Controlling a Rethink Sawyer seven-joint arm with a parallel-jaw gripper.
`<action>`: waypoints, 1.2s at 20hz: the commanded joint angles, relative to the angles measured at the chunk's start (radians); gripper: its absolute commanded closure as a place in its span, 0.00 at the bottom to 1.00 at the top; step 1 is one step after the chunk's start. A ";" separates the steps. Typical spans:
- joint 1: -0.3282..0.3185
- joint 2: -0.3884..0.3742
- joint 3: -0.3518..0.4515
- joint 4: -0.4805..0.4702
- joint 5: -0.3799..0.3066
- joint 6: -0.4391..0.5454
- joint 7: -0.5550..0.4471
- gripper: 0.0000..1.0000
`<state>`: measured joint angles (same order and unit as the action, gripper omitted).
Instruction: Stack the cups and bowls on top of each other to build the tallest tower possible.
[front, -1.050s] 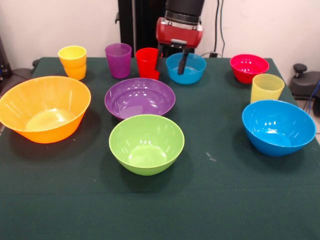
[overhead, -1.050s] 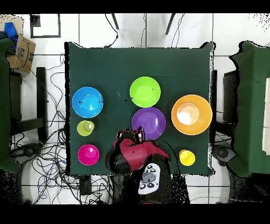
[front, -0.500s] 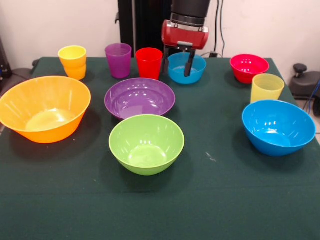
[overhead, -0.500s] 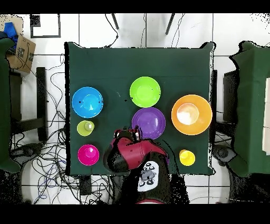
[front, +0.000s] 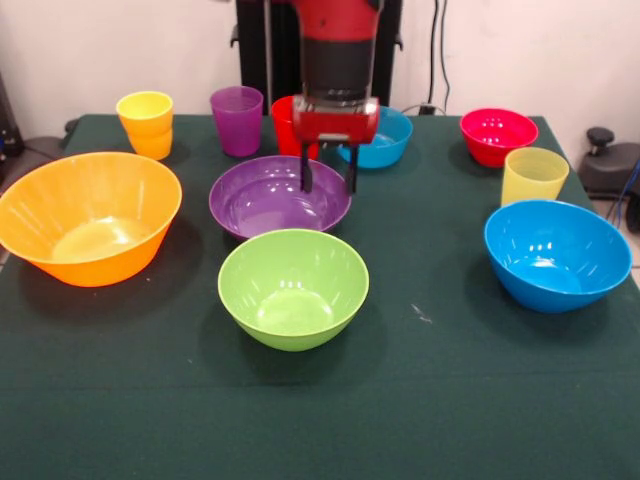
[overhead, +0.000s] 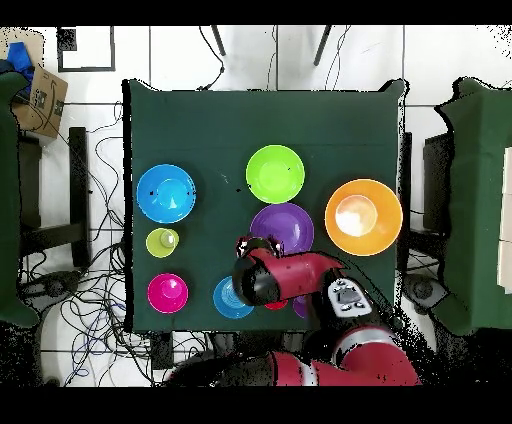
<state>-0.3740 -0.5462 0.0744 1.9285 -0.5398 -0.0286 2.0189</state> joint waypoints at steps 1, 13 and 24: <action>-0.099 0.190 0.254 -0.143 -0.111 0.108 -0.116 0.00; -0.157 0.317 0.299 -0.259 -0.219 0.107 -0.116 0.00; -0.100 0.316 0.260 -0.234 -0.236 0.067 -0.040 0.00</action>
<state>-0.5370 -0.4271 0.2519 1.8469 -0.7093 -0.0282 2.0187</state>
